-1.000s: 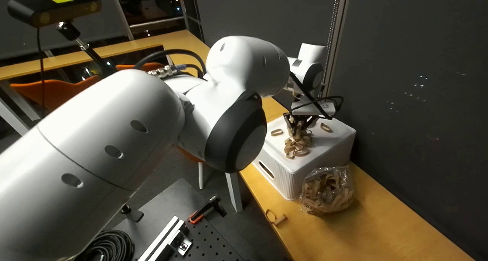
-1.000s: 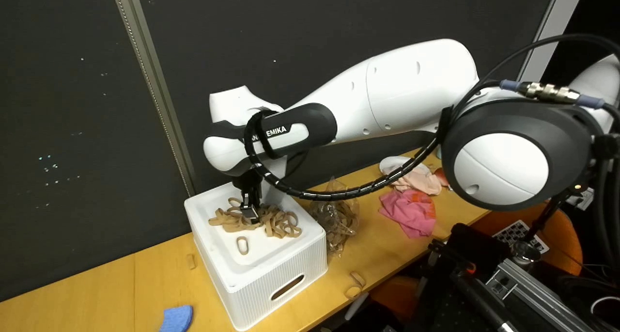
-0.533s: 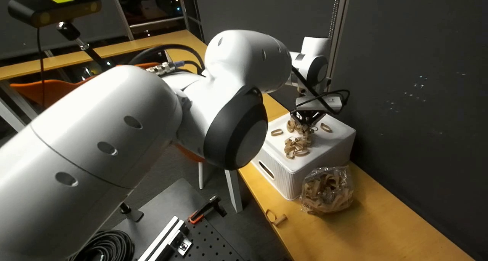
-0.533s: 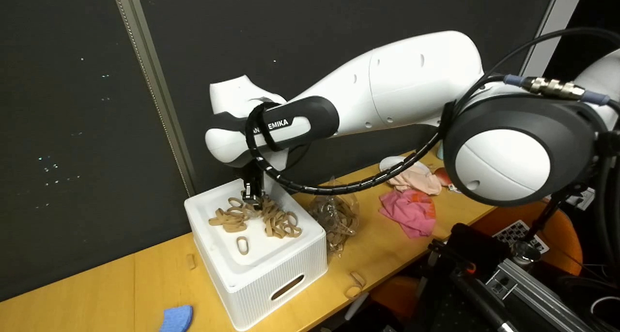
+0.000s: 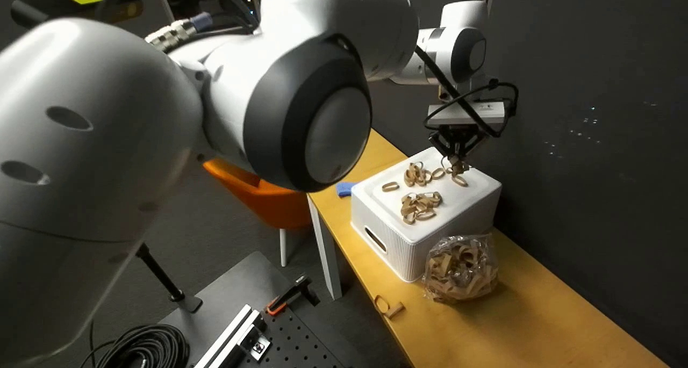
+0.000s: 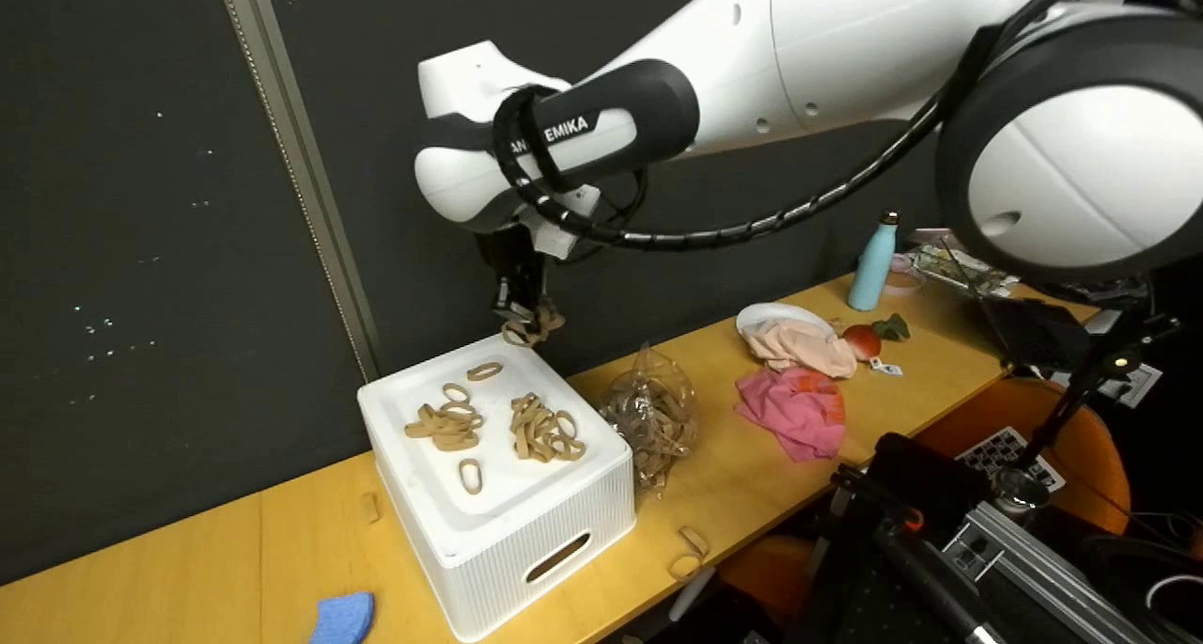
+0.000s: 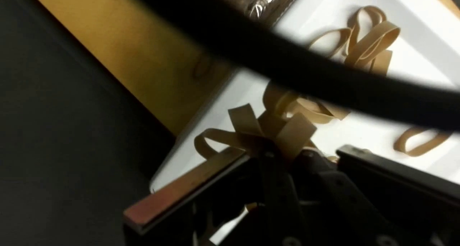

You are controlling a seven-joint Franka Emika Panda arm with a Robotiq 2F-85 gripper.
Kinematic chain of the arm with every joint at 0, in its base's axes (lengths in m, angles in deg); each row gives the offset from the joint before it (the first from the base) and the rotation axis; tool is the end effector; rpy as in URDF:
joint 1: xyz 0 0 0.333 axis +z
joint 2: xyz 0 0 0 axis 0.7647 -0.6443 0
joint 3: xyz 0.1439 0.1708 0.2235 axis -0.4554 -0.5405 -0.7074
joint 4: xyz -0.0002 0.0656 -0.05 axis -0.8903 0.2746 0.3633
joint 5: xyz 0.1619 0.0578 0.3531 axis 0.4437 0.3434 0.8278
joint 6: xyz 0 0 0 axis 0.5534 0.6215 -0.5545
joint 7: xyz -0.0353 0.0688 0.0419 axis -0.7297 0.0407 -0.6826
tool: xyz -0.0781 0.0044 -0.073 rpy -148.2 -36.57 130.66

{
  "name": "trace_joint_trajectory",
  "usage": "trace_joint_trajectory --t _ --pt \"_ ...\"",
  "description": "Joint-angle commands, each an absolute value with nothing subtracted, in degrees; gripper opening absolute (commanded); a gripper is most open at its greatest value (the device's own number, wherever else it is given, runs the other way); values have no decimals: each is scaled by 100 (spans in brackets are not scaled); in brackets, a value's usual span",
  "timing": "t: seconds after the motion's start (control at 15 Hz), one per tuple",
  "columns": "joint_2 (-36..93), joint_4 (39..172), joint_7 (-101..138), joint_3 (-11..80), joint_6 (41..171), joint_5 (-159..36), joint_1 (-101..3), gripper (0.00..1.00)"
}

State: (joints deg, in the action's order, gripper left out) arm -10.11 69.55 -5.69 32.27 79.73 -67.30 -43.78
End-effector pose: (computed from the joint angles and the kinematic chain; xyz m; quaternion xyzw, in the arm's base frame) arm 0.7750 0.0600 0.2734 0.9667 0.2411 -0.0332 0.0786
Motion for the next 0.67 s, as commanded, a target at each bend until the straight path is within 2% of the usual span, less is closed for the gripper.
trace_joint_trajectory --t 0.0,0.4,0.6 --pt "-20 8335 324 3358 8087 -6925 -4309 2" --pt "916 9995 1778 3417 8413 -6942 -4315 2" --pt "1291 10896 2386 3508 9015 -6944 -4392 2"
